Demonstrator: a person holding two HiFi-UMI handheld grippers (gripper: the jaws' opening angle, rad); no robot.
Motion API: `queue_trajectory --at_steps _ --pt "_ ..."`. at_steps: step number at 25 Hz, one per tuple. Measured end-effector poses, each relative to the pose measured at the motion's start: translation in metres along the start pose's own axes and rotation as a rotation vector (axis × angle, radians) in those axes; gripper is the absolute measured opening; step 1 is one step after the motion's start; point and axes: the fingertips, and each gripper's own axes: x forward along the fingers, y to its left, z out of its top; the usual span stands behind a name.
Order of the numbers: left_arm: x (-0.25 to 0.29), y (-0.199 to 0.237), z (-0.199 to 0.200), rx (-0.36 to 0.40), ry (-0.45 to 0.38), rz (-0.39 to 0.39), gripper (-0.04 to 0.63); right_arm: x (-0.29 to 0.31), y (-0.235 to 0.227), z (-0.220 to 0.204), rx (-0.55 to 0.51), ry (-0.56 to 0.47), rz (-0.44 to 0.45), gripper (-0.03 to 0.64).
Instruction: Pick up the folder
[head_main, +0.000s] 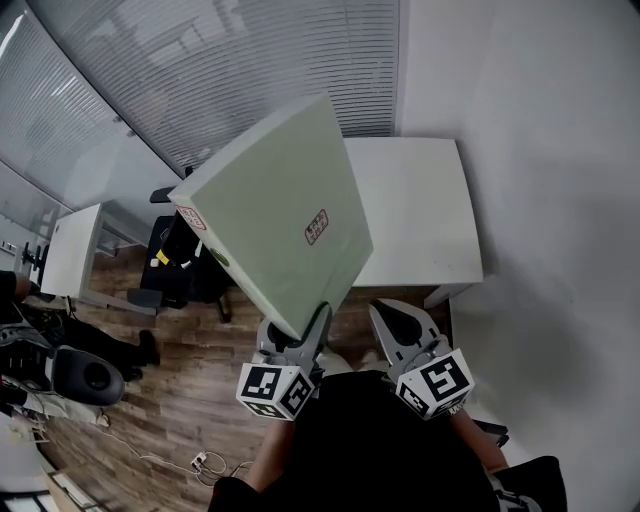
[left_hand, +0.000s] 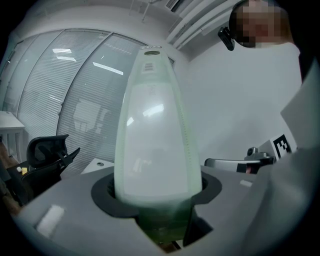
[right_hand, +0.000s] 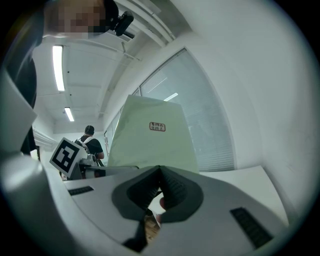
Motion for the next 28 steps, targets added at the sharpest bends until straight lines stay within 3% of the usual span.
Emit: queue_trajectory --at_steps 6,12,19,24,28 --pt "-0.006 -0.002 -0.003 -0.004 0.009 0.000 0.265 -0.005 0.006 -0.001 0.005 0.004 0.004 0.000" --pt "0.001 0.023 0.002 -0.016 0.017 0.004 0.265 0.024 0.005 0.000 0.005 0.029 0.007 0.000" --pt "-0.008 0.011 -0.003 -0.015 0.009 0.023 0.265 0.009 0.007 -0.003 0.007 0.034 0.020 0.000" --pt "0.007 0.032 0.007 -0.037 0.011 0.045 0.266 0.034 -0.001 0.005 0.013 0.054 0.035 0.000" --pt "-0.004 0.020 -0.007 -0.041 0.012 0.048 0.266 0.015 0.003 -0.003 0.000 0.056 0.031 0.000"
